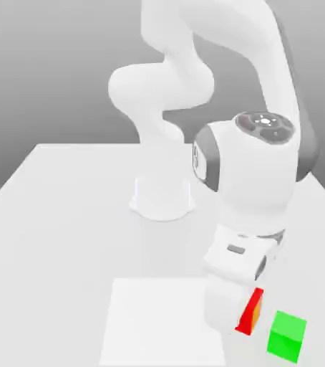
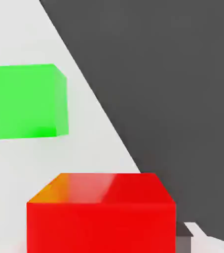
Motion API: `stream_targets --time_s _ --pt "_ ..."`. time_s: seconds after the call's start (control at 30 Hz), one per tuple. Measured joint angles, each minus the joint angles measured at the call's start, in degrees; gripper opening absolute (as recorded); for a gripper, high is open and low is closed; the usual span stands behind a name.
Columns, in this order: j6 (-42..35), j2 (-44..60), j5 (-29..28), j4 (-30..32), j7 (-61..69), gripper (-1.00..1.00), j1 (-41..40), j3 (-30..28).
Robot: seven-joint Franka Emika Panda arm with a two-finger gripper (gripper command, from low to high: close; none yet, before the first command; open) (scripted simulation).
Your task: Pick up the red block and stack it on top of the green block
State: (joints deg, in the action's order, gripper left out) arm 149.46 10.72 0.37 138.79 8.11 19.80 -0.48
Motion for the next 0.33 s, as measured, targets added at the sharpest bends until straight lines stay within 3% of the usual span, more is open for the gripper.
stream_targets --time_s 0.1,0.2,0.23,0.33 --pt "-1.2 -0.2 -1.1 -0.9 5.7 -1.0 1.7 2.8" --pt "3.4 4.7 -1.8 -1.3 6.4 -1.0 2.2 3.1" --pt "5.2 6.7 -2.1 -1.4 6.3 1.0 2.3 2.9" --pt "5.2 6.7 -2.1 -1.4 6.3 1.0 2.3 2.9"
